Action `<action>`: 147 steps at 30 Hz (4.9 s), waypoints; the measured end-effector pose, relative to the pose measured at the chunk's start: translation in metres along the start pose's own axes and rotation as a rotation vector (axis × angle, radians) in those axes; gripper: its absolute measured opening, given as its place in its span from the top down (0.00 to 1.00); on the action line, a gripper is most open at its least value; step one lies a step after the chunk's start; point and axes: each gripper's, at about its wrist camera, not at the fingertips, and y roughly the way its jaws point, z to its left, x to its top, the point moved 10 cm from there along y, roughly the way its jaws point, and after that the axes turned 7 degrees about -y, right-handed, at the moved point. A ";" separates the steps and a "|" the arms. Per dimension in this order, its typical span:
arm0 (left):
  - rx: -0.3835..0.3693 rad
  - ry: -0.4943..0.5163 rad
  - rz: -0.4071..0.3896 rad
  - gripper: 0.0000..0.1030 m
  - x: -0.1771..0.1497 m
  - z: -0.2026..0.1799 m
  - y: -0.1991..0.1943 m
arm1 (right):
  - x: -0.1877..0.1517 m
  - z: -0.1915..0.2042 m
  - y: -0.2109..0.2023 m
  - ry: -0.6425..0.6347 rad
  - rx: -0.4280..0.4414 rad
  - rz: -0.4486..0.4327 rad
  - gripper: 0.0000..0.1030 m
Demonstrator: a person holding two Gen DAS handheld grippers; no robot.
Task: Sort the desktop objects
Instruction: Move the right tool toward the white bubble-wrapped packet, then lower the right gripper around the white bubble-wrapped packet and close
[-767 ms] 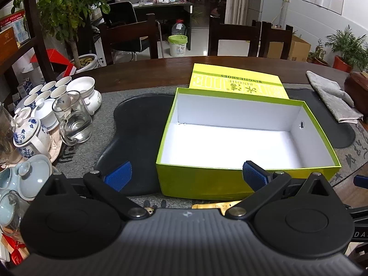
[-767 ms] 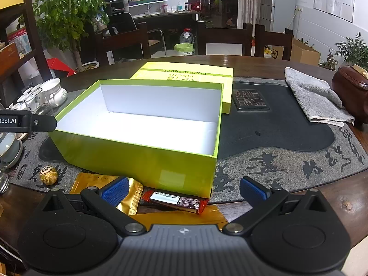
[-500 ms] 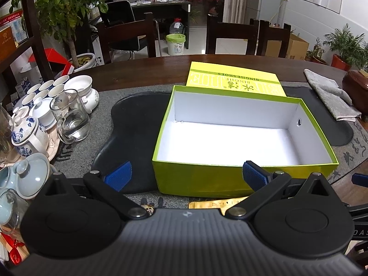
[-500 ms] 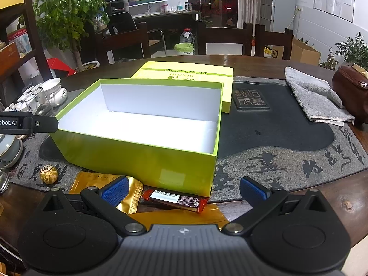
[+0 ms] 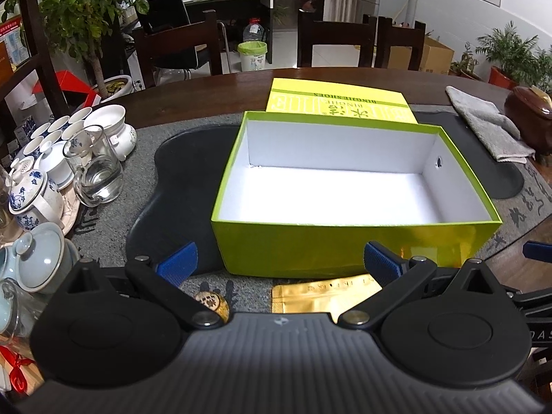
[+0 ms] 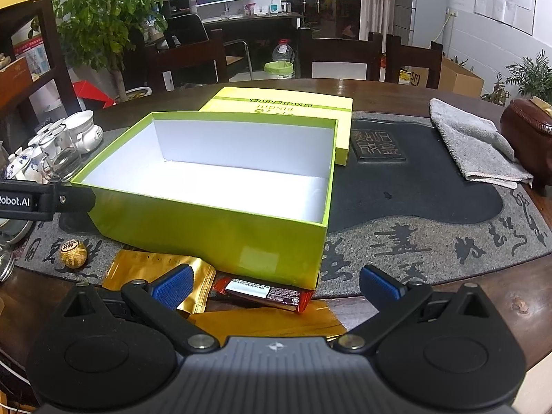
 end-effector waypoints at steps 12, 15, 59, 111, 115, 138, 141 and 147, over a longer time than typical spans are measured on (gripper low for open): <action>-0.013 0.029 0.026 0.00 -0.011 -0.011 0.003 | -0.005 -0.003 -0.005 -0.001 0.013 -0.003 0.00; -0.016 0.033 0.031 0.00 -0.013 -0.013 0.004 | -0.007 -0.002 -0.005 -0.004 0.016 -0.002 0.00; -0.300 0.262 0.166 0.00 -0.075 -0.093 -0.005 | -0.059 -0.039 -0.021 -0.006 0.018 0.096 0.00; -0.275 0.298 0.243 0.02 -0.091 -0.095 0.016 | -0.090 -0.016 -0.012 -0.033 0.125 0.190 0.00; -0.288 0.297 0.246 0.02 -0.091 -0.095 0.013 | -0.089 -0.007 -0.008 -0.053 0.140 0.193 0.00; -0.295 0.291 0.247 0.02 -0.092 -0.097 0.013 | -0.097 0.002 0.004 -0.065 0.162 0.236 0.22; -0.299 0.293 0.244 0.02 -0.091 -0.097 0.012 | -0.097 0.001 0.004 -0.055 0.163 0.234 0.24; -0.300 0.293 0.245 0.02 -0.090 -0.098 0.013 | -0.098 0.002 0.005 -0.066 0.162 0.239 0.23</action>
